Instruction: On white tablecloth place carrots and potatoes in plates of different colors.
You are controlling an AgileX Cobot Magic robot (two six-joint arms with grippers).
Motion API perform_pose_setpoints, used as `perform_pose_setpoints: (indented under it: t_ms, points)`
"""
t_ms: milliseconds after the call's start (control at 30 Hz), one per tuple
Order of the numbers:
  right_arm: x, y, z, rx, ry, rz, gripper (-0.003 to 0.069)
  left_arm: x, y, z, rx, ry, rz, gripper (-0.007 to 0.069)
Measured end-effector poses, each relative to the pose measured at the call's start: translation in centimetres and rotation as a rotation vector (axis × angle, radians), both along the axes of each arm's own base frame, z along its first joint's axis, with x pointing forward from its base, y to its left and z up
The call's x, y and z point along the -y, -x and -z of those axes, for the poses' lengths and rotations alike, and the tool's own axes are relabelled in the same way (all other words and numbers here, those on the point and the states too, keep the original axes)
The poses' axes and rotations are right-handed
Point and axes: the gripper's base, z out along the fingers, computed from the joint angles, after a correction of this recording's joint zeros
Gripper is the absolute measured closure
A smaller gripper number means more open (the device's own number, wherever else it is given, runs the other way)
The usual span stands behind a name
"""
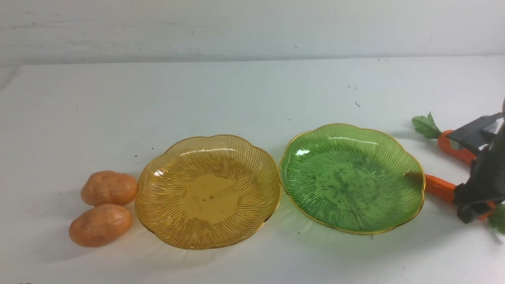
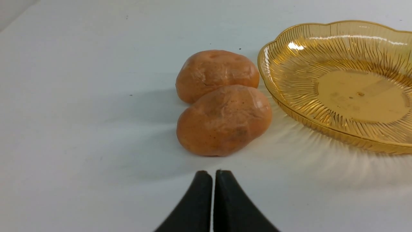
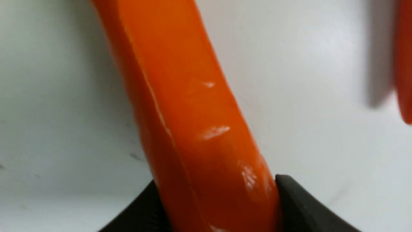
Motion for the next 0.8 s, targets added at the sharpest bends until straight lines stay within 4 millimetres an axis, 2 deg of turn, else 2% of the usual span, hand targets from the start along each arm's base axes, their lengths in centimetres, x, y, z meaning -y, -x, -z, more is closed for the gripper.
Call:
perform_pose_setpoints:
  t_ms: [100, 167, 233, 333, 367, 533, 667, 800]
  points:
    - [0.8, 0.0, -3.6, 0.039, 0.095, 0.051, 0.0289, 0.0, 0.0, 0.0, 0.000, 0.000, 0.000, 0.0627]
    - [0.8, -0.1, -6.6, 0.118, 0.090, 0.123, 0.0289, 0.0, 0.0, 0.0, 0.000, 0.000, 0.000, 0.0627]
    - [-0.2, -0.3, -9.6, 0.216, -0.008, 0.189, 0.0289, 0.0, 0.0, 0.0, 0.000, 0.000, 0.000, 0.0627]
    - [-2.5, -0.6, -10.9, 0.263, -0.165, 0.215, 0.0289, 0.0, 0.0, 0.0, 0.000, 0.000, 0.000, 0.0627]
    - [-4.2, -0.9, -10.8, 0.276, -0.236, 0.204, 0.0289, 0.0, 0.0, 0.0, 0.000, 0.000, 0.000, 0.0627]
    - [-9.1, -2.1, -8.5, 0.250, -0.362, 0.152, 0.0289, 0.0, 0.0, 0.0, 0.000, 0.000, 0.000, 0.0627]
    - [-12.2, -2.7, -6.2, 0.219, -0.369, 0.086, 0.0289, 0.0, 0.0, 0.0, 0.000, 0.001, 0.000, 0.0627]
    - [-13.8, -3.1, -4.5, 0.209, -0.353, 0.040, 0.0289, 0.0, 0.0, 0.0, 0.000, 0.002, 0.000, 0.0627]
